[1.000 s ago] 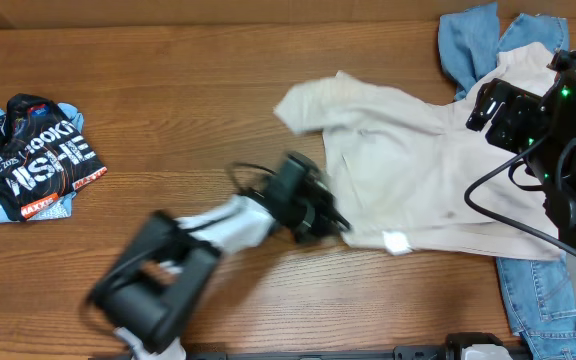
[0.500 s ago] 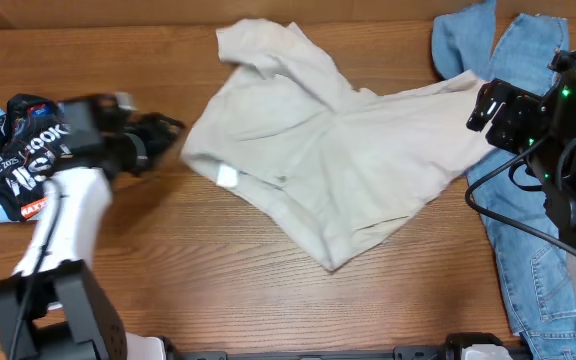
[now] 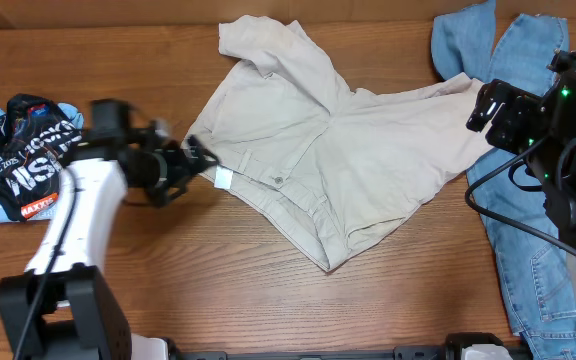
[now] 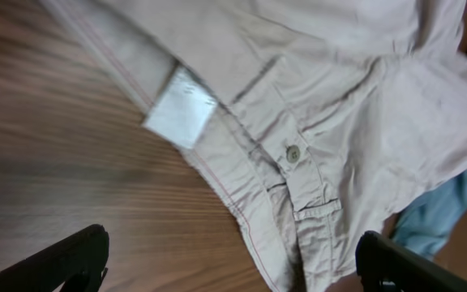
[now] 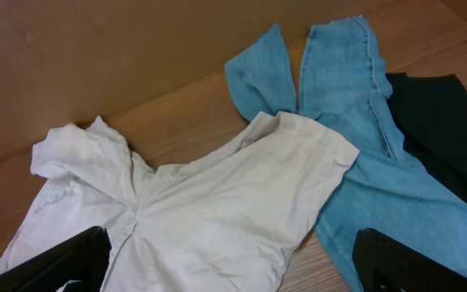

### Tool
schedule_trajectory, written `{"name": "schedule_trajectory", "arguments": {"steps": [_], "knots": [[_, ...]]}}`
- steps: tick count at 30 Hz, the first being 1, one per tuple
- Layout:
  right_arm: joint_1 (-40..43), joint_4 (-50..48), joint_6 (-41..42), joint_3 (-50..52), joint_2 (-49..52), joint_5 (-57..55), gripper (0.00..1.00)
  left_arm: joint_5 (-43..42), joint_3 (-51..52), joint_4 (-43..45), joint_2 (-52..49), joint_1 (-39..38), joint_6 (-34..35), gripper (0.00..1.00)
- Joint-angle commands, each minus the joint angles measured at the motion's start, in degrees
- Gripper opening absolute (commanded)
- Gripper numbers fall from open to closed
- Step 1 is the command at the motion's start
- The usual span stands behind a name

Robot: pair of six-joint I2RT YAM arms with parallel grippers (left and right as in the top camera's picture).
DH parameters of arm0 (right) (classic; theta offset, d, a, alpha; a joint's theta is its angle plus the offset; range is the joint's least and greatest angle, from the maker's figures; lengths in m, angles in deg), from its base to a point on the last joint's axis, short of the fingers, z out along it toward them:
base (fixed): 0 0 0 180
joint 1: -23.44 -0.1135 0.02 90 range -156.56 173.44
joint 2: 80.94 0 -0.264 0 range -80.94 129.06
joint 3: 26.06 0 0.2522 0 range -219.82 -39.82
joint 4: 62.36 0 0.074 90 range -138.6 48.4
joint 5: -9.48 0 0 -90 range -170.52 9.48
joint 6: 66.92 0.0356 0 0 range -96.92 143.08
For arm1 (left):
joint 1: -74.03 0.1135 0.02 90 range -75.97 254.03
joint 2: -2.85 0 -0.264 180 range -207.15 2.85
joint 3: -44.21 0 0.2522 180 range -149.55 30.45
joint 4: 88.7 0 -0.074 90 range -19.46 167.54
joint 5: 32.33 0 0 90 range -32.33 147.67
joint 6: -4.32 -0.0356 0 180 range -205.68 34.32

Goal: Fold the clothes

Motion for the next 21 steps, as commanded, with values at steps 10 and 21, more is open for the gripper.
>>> {"name": "schedule_trajectory", "arguments": {"steps": [10, 21], "knots": [[0.2, 0.8, 0.2, -0.9, -0.7, -0.2, 1.0, 22.3, 0.3, 12.0, -6.8, -9.8, 3.1, 0.58], [0.2, 0.9, 0.2, -0.9, -0.7, -0.2, 1.0, 23.3, 0.3, 17.9, -15.9, -6.1, 1.8, 0.66]]}}
